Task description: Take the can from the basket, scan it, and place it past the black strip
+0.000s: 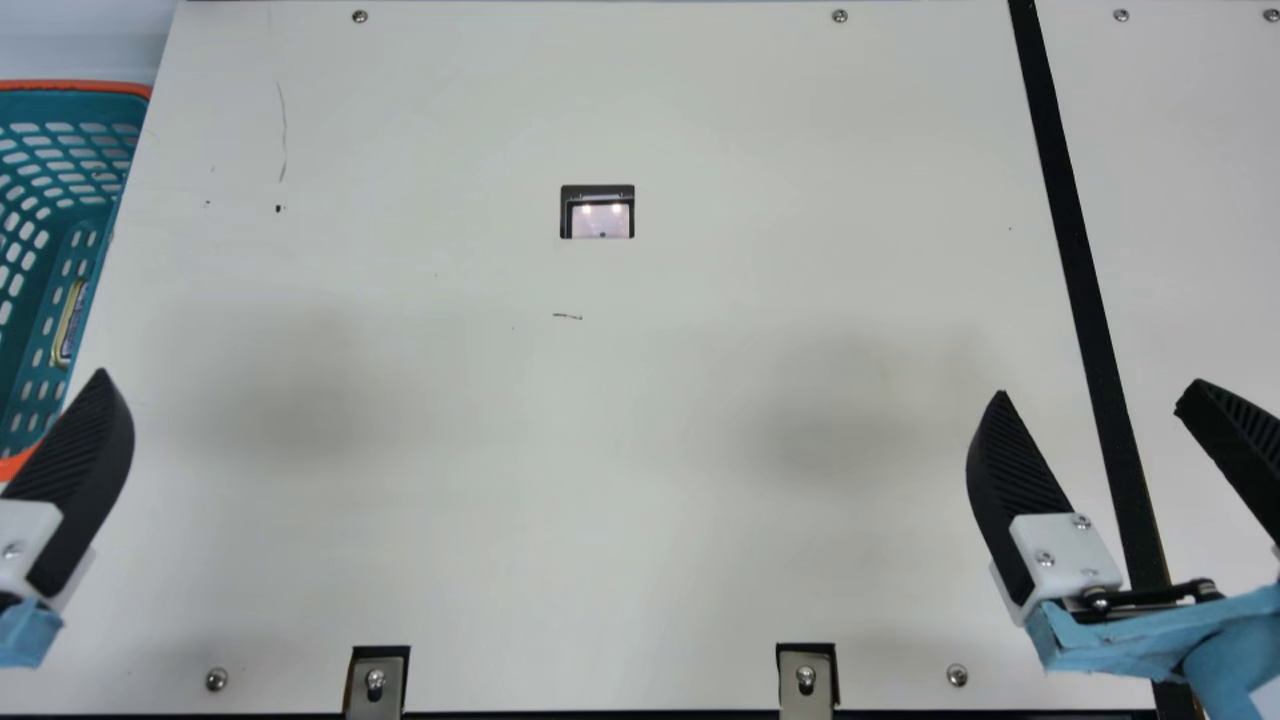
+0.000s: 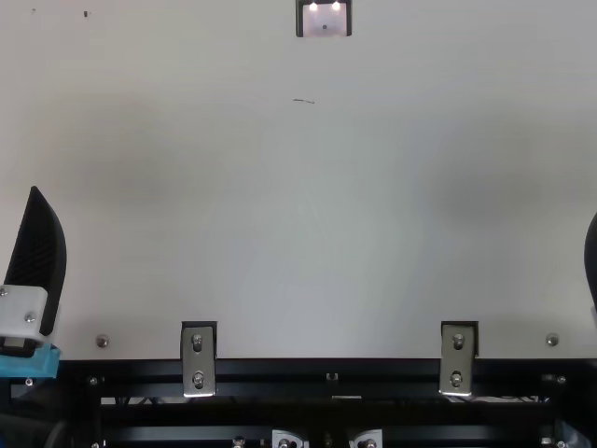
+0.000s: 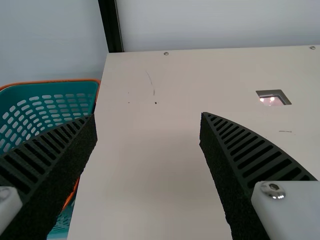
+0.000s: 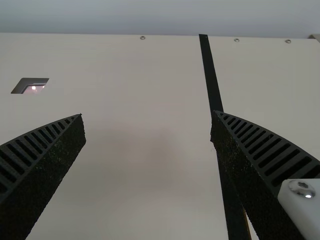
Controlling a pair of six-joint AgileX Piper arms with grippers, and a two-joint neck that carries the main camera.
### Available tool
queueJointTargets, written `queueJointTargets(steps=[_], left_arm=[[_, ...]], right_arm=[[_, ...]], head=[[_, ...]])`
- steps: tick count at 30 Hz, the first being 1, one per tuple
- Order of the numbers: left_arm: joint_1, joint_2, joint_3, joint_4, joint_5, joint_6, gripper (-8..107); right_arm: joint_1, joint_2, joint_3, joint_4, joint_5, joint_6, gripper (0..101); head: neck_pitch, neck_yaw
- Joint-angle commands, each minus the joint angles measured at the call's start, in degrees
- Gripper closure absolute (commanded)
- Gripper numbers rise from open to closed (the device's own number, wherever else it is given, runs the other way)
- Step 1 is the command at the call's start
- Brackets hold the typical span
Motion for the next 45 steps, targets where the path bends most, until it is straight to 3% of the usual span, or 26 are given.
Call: queueJointTargets(steps=[1, 24, 37, 45], left_arm=[[0.0, 0.0, 0.0, 0.0, 0.0, 0.0, 9], [0.0, 0.0, 0.0, 0.0, 0.0, 0.0, 9], [0.0, 0.0, 0.0, 0.0, 0.0, 0.0, 9], [0.0, 0.0, 0.0, 0.0, 0.0, 0.0, 9]], right_arm=[[0.0, 0.0, 0.0, 0.0, 0.0, 0.0, 0], [0.0, 0.0, 0.0, 0.0, 0.0, 0.0, 0], [0.0, 0.0, 0.0, 0.0, 0.0, 0.0, 0], [0.0, 0.0, 0.0, 0.0, 0.0, 0.0, 0]], head=[[-0.67, 2.11], [-5.84, 24.26], [-13.79, 24.95], [-13.79, 24.95]])
